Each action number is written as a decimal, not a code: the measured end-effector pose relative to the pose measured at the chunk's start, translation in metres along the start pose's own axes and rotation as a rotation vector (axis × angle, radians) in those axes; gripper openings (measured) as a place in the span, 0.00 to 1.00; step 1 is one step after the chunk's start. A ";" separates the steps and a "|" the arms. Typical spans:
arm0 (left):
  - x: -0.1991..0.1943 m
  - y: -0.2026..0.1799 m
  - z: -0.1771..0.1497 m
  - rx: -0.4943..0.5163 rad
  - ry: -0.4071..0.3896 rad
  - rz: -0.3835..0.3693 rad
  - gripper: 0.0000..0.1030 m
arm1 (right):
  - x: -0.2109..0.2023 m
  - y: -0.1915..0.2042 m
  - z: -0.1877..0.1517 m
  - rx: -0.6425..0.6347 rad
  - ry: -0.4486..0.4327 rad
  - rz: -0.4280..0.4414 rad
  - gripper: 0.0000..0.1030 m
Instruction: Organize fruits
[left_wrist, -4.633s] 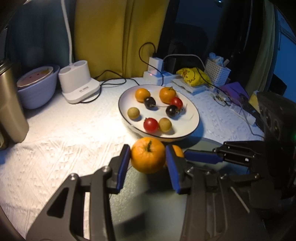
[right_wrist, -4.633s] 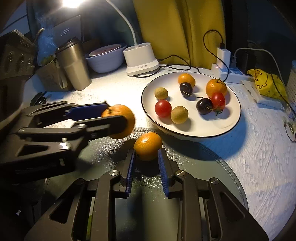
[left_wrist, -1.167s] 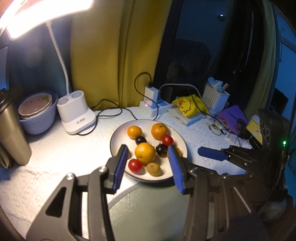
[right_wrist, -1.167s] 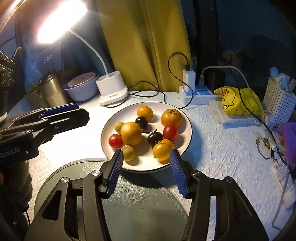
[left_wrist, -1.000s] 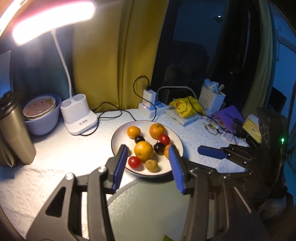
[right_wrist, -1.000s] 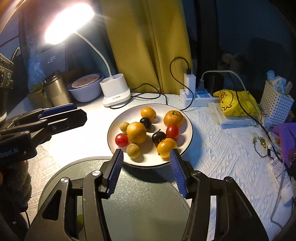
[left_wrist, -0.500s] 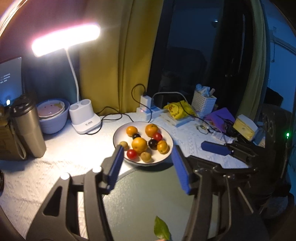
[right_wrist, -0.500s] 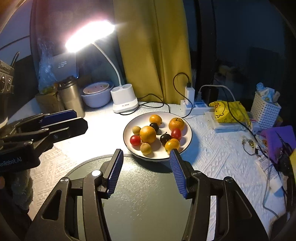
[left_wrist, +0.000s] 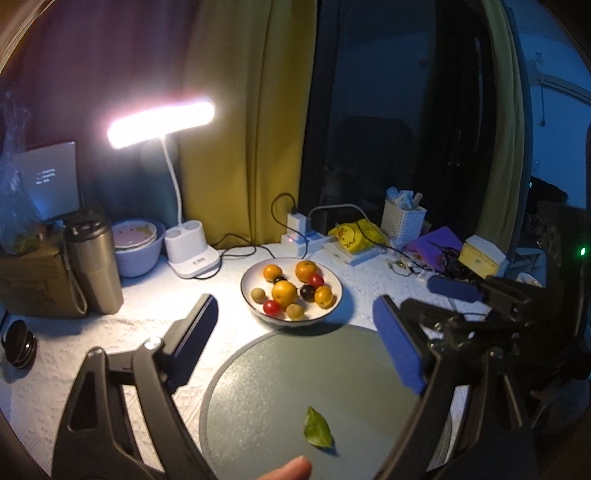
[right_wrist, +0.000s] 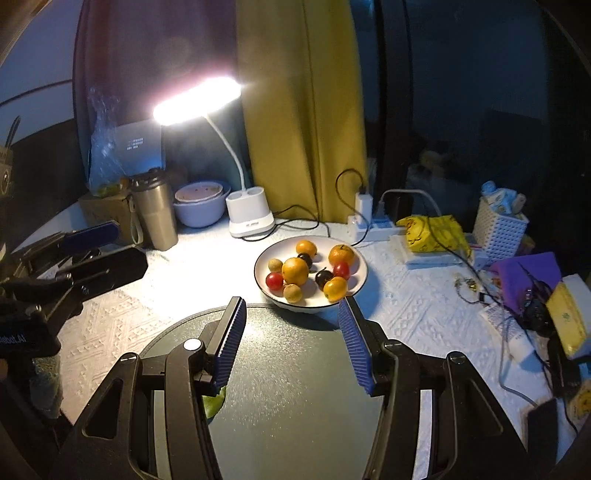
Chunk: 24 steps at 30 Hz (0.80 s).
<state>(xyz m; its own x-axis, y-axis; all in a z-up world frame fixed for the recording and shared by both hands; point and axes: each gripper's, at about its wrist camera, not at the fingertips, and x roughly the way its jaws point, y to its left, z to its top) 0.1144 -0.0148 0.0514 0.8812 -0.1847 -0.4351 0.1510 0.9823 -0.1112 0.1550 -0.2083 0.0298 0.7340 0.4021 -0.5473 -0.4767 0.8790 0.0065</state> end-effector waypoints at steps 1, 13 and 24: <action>-0.003 -0.001 -0.001 0.003 -0.005 0.005 0.84 | -0.006 0.000 -0.001 0.001 -0.009 -0.009 0.53; -0.033 0.000 -0.026 -0.007 -0.045 0.062 0.84 | -0.053 0.008 -0.010 0.009 -0.074 -0.075 0.54; -0.037 0.004 -0.029 0.002 -0.058 0.067 0.85 | -0.049 0.018 -0.020 0.018 -0.057 -0.085 0.54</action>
<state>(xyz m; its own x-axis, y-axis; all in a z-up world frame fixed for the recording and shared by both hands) 0.0697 -0.0046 0.0410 0.9139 -0.1169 -0.3888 0.0919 0.9924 -0.0822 0.1012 -0.2173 0.0402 0.7980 0.3391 -0.4981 -0.4031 0.9149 -0.0228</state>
